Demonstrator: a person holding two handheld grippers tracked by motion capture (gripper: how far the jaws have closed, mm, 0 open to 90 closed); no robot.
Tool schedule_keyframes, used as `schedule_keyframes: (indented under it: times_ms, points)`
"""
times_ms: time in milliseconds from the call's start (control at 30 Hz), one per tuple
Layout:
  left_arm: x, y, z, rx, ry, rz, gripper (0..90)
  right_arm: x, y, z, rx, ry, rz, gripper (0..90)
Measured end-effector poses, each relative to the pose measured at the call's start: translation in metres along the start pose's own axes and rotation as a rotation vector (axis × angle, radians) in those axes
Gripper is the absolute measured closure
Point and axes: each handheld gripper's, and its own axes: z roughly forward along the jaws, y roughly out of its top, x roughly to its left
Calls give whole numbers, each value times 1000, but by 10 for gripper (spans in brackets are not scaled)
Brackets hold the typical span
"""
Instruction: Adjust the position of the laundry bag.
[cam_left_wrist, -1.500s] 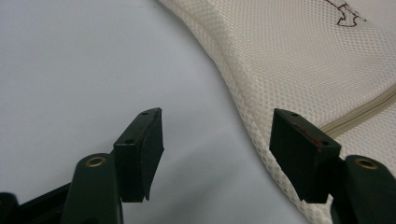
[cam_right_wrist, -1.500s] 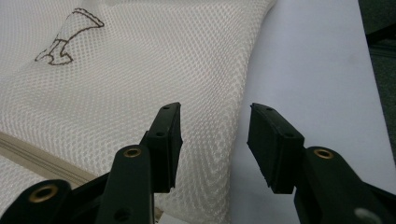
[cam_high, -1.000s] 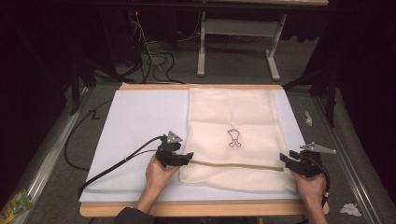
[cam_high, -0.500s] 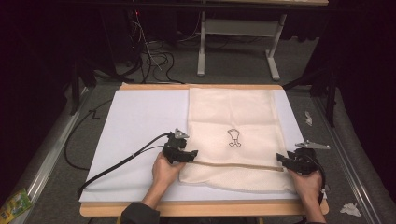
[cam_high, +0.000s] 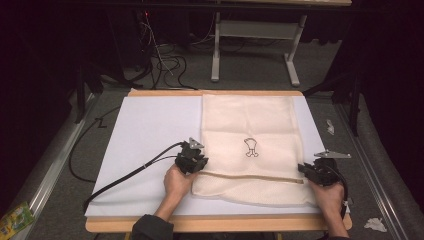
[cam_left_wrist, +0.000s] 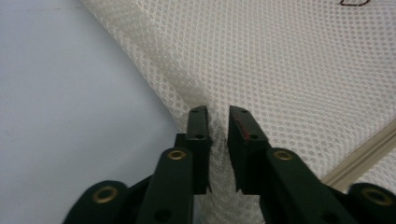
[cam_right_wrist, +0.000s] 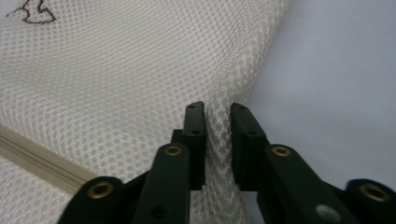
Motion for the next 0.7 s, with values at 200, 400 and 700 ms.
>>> schedule_keyframes:
  times_ms: [200, 400, 700]
  points:
    - [0, 0, -2, -19, -16, 14, 866, 3, 1, 0, 1, 0, -32, 867]
    - [1, 3, -10, -51, -28, 16, 868, 1, 2, -5, -19, 17, -39, 873]
    - [6, 5, -27, -108, -45, 11, 867, 1, 2, -11, -49, 58, -21, 872]
